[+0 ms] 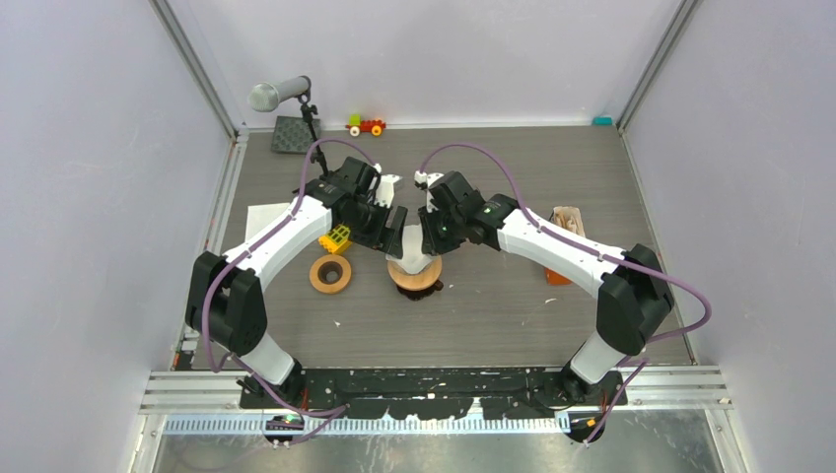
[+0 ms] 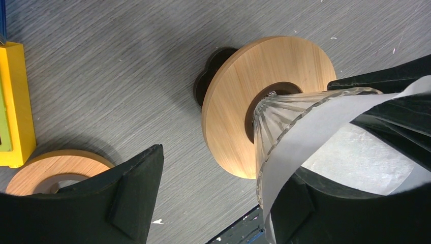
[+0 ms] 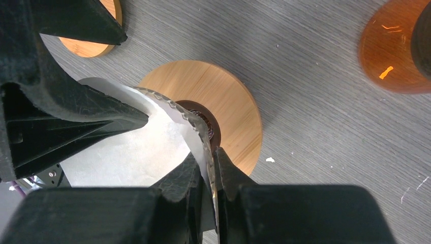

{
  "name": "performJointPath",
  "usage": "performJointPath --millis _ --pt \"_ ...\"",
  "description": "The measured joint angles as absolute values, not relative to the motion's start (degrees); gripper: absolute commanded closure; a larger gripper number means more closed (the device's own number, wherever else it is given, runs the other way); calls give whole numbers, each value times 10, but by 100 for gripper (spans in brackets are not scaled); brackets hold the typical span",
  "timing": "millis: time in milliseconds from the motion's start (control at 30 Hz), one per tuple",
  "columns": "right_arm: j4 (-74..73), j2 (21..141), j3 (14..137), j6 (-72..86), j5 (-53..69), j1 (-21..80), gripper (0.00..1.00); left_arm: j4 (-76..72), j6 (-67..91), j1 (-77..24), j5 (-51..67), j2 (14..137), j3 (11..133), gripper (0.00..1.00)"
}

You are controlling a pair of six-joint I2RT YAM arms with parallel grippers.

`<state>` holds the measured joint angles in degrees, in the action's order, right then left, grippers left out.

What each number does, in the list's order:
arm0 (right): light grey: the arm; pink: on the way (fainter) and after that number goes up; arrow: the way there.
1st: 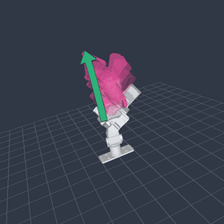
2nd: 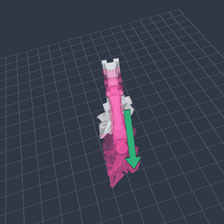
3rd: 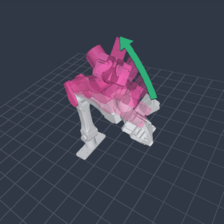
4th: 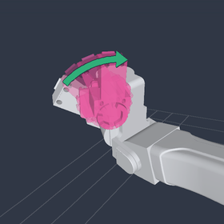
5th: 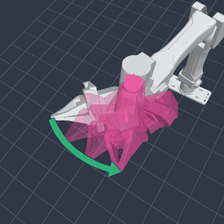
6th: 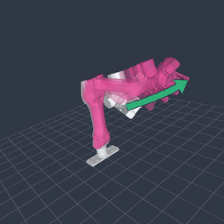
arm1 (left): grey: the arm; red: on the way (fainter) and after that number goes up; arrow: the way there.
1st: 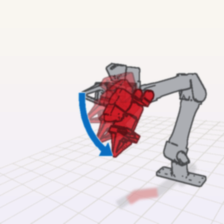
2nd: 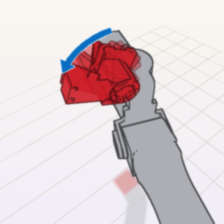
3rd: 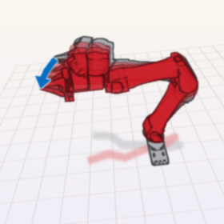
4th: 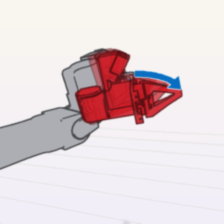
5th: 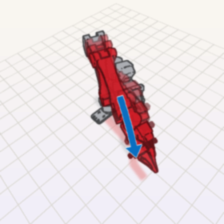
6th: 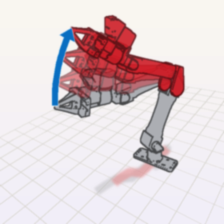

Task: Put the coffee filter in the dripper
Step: Place the coffee filter in the coffee dripper.

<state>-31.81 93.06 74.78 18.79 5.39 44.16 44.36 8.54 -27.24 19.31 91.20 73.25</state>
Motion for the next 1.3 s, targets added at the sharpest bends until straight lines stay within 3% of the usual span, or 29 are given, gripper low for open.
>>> performJointPath --millis 467,933,1300 --pt "-318 935 753 193 54 442 93 443 85 -272 196 916 733 28" --pt "-319 942 753 196 43 442 71 429 86 -272 211 916 718 28" --pt "-320 945 753 196 37 442 68 422 86 -273 215 916 710 28"
